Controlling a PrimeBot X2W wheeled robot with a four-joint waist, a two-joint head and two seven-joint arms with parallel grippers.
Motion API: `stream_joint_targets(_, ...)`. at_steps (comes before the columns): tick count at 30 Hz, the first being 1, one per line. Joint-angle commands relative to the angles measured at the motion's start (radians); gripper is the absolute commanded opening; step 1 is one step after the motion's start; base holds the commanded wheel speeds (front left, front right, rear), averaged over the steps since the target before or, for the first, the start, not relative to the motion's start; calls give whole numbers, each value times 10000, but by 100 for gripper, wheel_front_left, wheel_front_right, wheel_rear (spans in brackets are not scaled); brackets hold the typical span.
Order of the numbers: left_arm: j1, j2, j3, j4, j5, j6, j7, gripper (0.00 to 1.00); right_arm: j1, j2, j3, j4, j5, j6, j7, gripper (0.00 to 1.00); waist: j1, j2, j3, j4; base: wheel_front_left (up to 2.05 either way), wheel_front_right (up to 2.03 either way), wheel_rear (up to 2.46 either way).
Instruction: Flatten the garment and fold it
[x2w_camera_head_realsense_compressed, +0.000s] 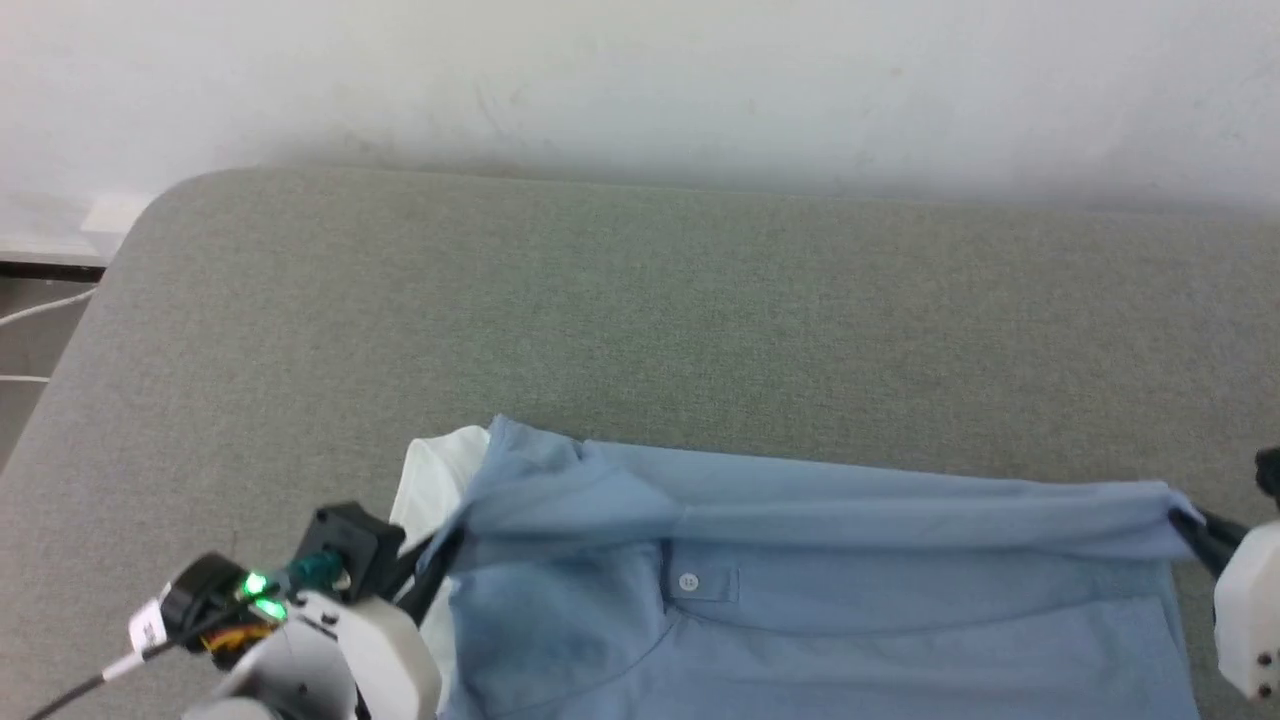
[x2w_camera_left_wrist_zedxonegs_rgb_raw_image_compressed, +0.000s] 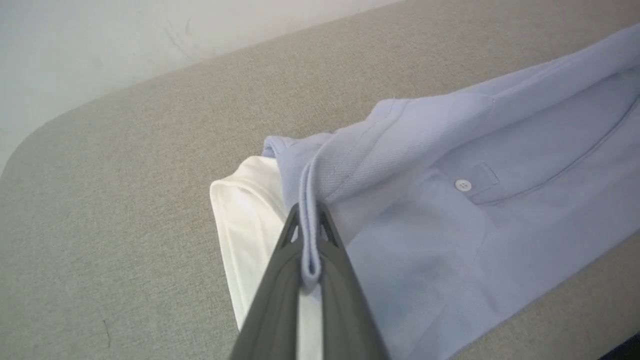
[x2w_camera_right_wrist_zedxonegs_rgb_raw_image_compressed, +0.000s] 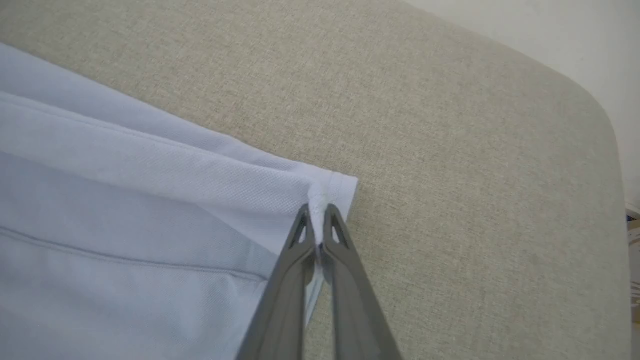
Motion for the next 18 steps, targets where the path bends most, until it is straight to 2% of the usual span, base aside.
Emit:
stream_joint_targets(1, 306, 78, -101, -59, -75, 84, 56, 0, 375, 72, -134, -229, -133, -11, 144, 0, 3, 0, -95, 121, 0, 0, 0)
stream_joint_targets(5, 804, 124, -442, 2, -227, 14, 258, 0, 1218, 58, -313, -710, -343, -11, 677, 0, 3, 0, -58, 197, 0, 0, 0)
stream_joint_targets(7, 955, 178, -763, 152, -229, -172, 546, 0, 1540, -59, -265, -836, -542, -11, 948, 0, 3, 0, -44, 244, 0, 0, 0)
stream_joint_targets(11, 906, -27, -1174, 713, -48, -443, 633, 0, 1898, -89, -199, -842, -920, -11, 1281, 0, 3, 0, 57, 284, 0, 0, 0)
stream_joint_targets(18, 382, -645, -1425, 1908, 319, -781, 107, 0, 2029, -146, 38, -522, -1315, -11, 1578, 0, 3, 0, 296, 290, 0, 0, 0)
